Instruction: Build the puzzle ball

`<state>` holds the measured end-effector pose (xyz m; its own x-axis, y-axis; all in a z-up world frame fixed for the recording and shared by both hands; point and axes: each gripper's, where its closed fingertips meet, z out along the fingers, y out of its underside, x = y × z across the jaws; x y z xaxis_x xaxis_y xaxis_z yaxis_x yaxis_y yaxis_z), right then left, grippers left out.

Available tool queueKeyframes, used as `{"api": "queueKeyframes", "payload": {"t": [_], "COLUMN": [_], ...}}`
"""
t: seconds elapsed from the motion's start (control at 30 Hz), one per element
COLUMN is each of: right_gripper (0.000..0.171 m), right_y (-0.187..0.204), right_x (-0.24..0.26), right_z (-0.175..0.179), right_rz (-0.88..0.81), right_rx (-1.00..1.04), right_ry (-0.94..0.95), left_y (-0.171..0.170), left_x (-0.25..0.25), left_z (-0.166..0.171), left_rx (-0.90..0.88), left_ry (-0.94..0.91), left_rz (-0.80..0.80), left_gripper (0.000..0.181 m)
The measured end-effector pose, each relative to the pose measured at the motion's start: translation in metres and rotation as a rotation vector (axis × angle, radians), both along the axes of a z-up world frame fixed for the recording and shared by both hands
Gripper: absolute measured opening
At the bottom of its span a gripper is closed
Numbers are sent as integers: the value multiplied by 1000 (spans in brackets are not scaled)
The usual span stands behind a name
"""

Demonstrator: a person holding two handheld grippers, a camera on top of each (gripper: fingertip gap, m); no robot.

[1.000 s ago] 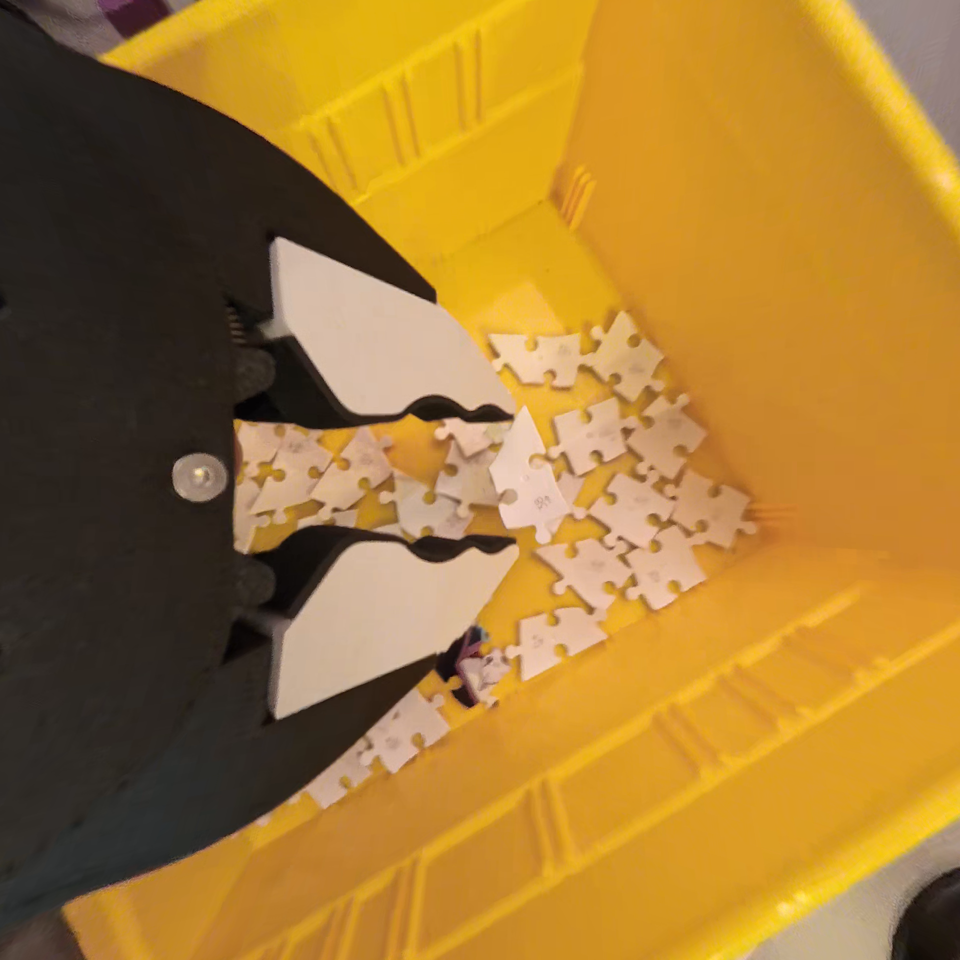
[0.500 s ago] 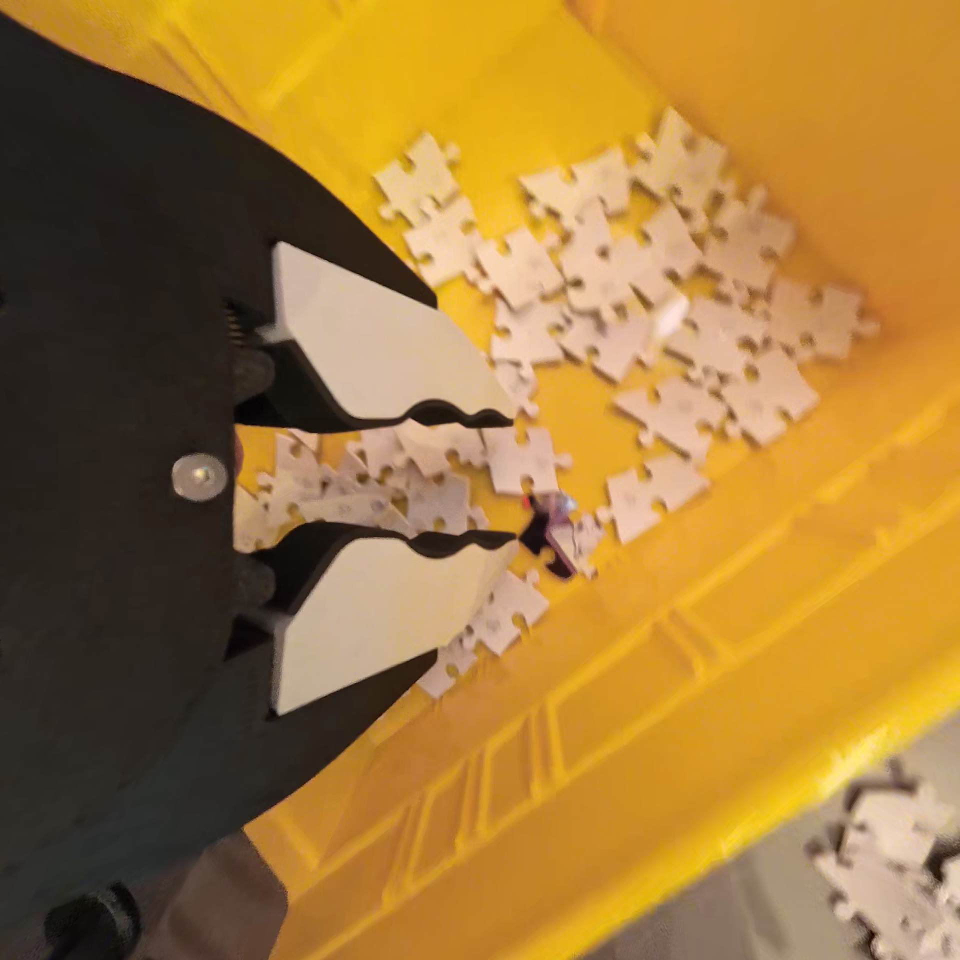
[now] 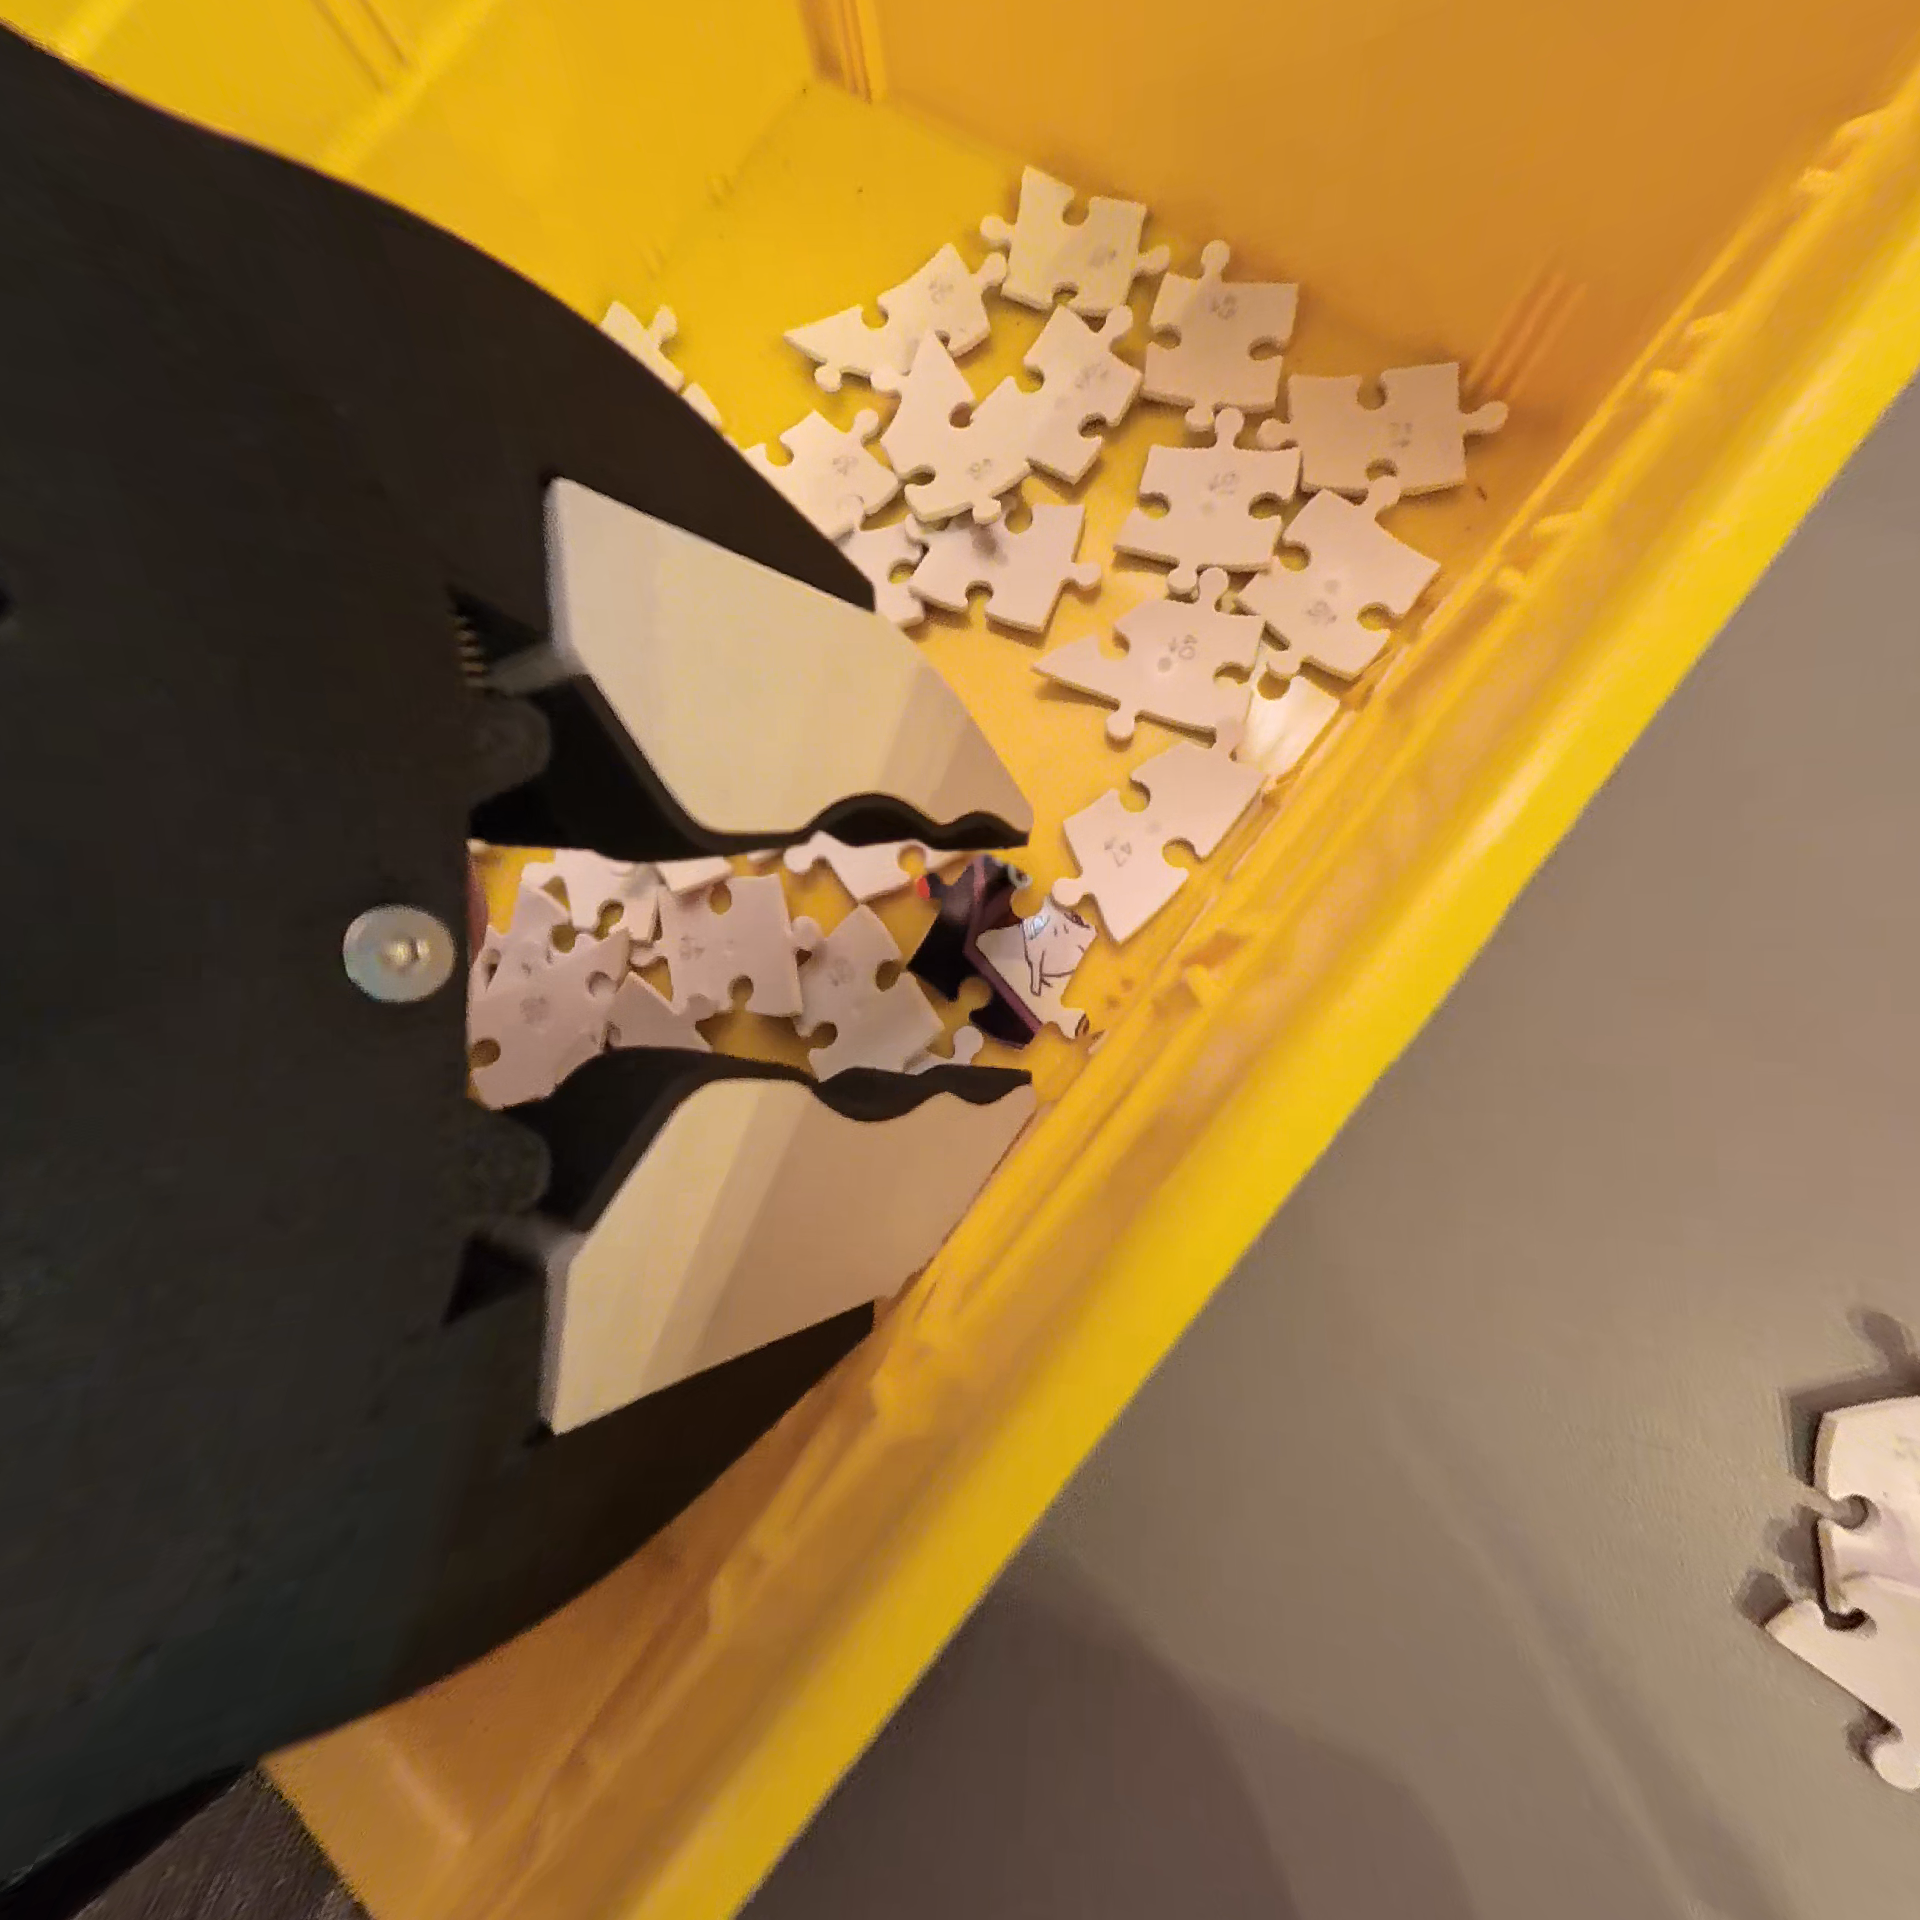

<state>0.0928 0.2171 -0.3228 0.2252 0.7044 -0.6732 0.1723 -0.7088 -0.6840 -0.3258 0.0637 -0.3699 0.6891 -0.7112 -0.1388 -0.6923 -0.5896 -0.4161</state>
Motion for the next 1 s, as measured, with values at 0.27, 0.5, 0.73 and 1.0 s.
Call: {"api": "queueKeyframes", "payload": {"t": [0.27,0.5,0.73,1.0], "right_gripper": [40,40,40,40], "right_y": [0,0,0,0], "right_x": [0,0,0,0], "right_z": [0,1,1,1], "right_rz": [-1,-1,0,1], "right_rx": [0,0,0,4], "right_ry": [1,3,4,4], "left_y": [0,-1,12,15], "left_x": [5,1,-4,-35], "left_z": [-4,-2,43,166], "left_rx": [2,3,119,379], "left_ry": [-80,-131,-527,-1495], "left_rz": [1,76,264,314], "left_gripper": [30,24,23,23]}}
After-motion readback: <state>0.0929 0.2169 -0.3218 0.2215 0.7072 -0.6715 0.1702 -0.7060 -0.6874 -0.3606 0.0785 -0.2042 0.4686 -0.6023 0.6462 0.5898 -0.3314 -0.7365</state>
